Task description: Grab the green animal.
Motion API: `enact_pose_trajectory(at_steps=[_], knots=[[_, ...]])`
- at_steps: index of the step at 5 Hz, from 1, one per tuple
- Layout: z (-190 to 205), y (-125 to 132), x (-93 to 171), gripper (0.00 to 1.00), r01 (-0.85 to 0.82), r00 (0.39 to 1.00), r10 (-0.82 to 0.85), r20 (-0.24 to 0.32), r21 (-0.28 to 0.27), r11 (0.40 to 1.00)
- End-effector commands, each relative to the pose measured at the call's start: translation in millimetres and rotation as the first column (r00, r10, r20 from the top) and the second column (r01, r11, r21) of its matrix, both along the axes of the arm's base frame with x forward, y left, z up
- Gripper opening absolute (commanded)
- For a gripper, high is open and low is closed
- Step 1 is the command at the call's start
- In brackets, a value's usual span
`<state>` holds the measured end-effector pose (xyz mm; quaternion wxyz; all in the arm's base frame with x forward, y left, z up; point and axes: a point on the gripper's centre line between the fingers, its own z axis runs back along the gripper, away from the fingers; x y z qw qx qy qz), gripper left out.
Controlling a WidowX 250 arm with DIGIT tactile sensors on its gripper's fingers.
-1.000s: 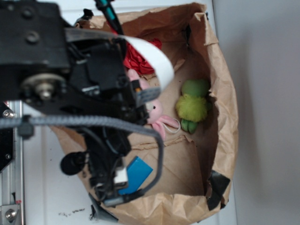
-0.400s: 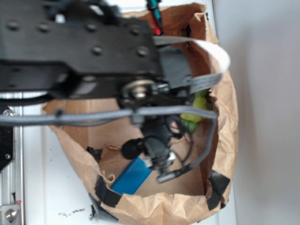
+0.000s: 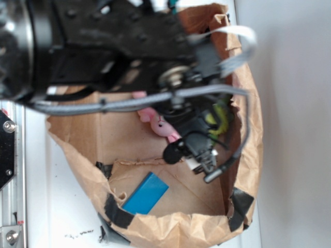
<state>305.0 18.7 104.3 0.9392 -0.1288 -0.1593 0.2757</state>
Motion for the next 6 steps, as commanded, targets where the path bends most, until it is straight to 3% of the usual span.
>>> enact_pose_trajectory(at_steps=[1,4,5,6], knots=[[19,8,11,1.00,-0.108,0.992,0.109,0.055,-0.036,0.994],[19,8,11,1.00,-0.108,0.992,0.109,0.055,-0.036,0.994],[6,5,22,1.00,-0.147,0.982,0.145,0.124,0.003,0.989],[3,10,28,1.00,-0.156,0.978,0.151,0.142,0.030,0.987]])
